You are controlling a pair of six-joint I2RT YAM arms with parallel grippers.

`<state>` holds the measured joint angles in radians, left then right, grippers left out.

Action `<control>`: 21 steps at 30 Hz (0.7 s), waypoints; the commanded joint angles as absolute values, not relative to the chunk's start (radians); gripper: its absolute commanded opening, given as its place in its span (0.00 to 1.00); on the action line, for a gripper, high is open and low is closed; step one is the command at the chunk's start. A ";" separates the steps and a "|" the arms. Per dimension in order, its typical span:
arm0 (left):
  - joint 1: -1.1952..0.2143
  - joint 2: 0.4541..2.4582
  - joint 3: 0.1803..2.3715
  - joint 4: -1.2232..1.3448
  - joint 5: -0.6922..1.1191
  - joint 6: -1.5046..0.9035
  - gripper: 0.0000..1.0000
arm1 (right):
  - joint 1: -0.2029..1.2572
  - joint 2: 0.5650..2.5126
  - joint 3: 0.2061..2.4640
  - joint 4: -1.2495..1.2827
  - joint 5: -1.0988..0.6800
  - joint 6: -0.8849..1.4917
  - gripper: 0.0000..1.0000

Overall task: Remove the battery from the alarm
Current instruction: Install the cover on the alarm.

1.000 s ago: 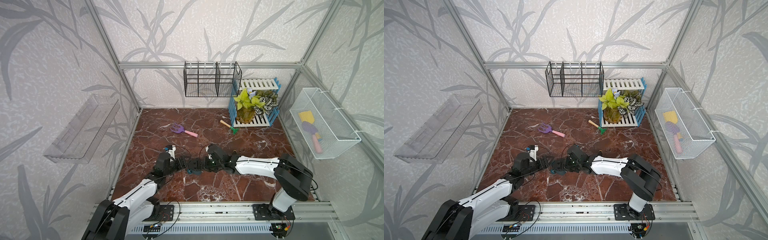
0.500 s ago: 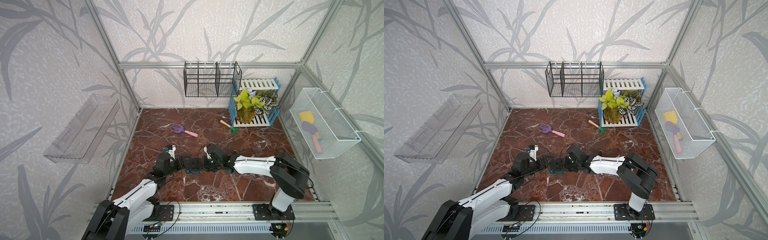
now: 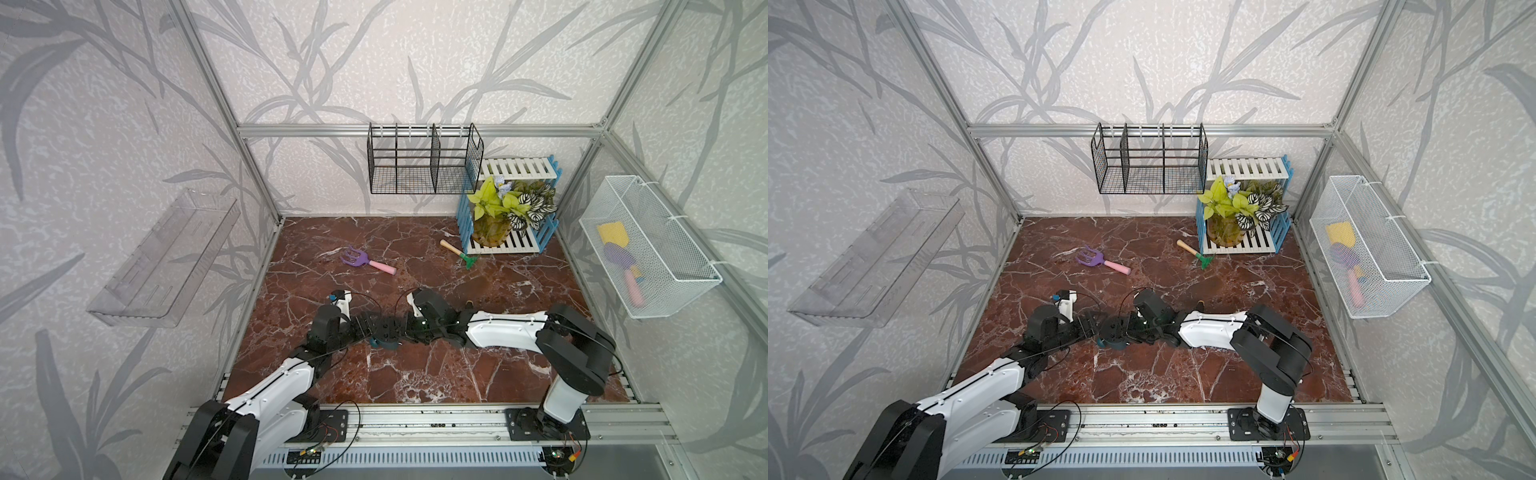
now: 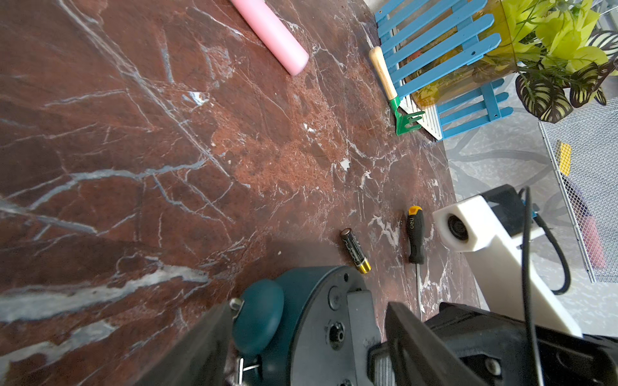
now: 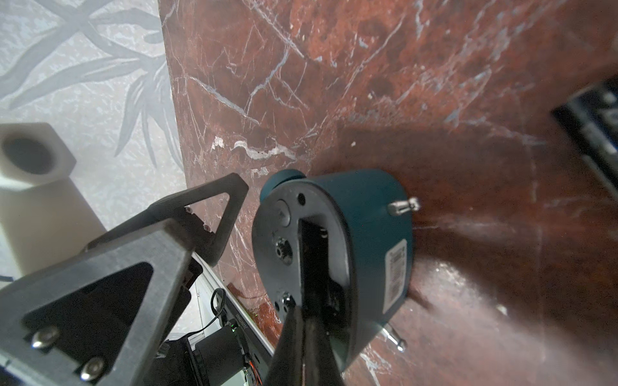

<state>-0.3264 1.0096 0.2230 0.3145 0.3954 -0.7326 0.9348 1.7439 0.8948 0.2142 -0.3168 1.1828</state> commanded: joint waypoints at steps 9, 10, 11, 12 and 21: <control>-0.328 0.992 0.237 0.322 0.405 -0.715 0.76 | 0.933 1.762 0.948 0.088 -0.315 1.157 0.14; -0.327 0.991 0.237 0.321 0.405 -0.716 0.76 | 0.933 1.760 0.951 0.081 -0.316 1.153 0.16; -0.327 0.991 0.238 0.322 0.405 -0.716 0.77 | 0.933 1.760 0.955 0.075 -0.315 1.148 0.17; -0.327 0.992 0.238 0.322 0.405 -0.716 0.77 | 0.933 1.759 0.959 0.067 -0.315 1.144 0.18; -0.327 0.992 0.244 0.318 0.402 -0.716 0.76 | 0.932 1.752 0.998 0.001 -0.310 1.103 0.25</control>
<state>-0.3264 1.0031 0.2230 0.3145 0.3954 -0.7326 0.9340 1.7538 0.9737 0.0776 -0.3229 1.1351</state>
